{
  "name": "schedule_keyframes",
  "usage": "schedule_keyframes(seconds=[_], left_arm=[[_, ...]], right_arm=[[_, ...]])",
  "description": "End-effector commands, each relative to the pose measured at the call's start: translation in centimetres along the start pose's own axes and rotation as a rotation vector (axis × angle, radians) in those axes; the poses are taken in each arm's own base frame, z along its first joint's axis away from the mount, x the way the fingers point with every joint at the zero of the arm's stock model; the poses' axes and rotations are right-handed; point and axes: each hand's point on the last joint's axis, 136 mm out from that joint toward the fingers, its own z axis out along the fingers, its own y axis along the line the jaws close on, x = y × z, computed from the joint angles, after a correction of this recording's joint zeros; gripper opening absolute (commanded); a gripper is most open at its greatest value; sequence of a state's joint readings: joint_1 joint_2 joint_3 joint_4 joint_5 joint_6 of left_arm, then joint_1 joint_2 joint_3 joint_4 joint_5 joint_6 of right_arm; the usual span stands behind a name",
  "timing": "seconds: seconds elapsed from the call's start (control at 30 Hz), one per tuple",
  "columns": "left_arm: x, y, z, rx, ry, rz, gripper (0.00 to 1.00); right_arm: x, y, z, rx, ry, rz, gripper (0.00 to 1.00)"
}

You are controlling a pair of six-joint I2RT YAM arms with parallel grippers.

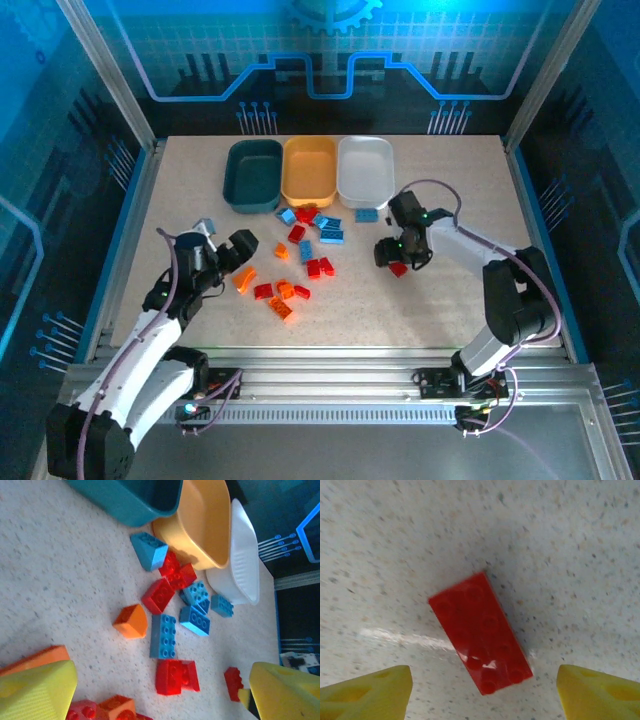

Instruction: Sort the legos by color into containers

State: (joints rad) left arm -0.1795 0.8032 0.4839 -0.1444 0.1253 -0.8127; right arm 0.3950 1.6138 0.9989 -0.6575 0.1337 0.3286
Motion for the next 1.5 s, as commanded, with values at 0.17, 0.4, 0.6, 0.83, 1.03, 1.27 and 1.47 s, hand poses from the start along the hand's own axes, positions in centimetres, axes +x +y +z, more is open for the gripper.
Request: schedule_keyframes(seconds=[0.17,0.4,0.6,0.83,1.03,1.27,1.47], left_arm=[[3.2,0.2,0.0,0.032,0.161,-0.031,0.9],[3.5,0.8,-1.2,0.004,0.159,0.01,0.92],[3.3,0.9,-1.9,-0.011,0.151,0.039,0.93],[1.6,0.5,-1.3,-0.043,0.098,-0.007,0.93],[2.0,0.8,-0.6,-0.045,0.12,-0.07,0.93],[3.3,2.9,-0.1,-0.065,0.122,-0.13,0.93],[4.0,3.5,-1.2,-0.072,0.127,-0.125,0.93]], right_arm=[[-0.9,-0.1,1.9,0.134,0.039,-0.022,0.76],[-2.2,-1.0,3.6,0.129,0.087,0.02,0.38],[-4.3,0.2,0.4,0.085,-0.03,0.03,0.17],[-9.5,1.4,-6.7,0.015,-0.262,0.045,0.14],[-14.9,2.2,-8.4,-0.047,-0.358,0.058,0.14],[-21.5,1.3,-4.6,-0.076,-0.322,0.074,0.14],[-25.3,1.8,-1.1,-0.093,-0.29,0.061,0.15]])
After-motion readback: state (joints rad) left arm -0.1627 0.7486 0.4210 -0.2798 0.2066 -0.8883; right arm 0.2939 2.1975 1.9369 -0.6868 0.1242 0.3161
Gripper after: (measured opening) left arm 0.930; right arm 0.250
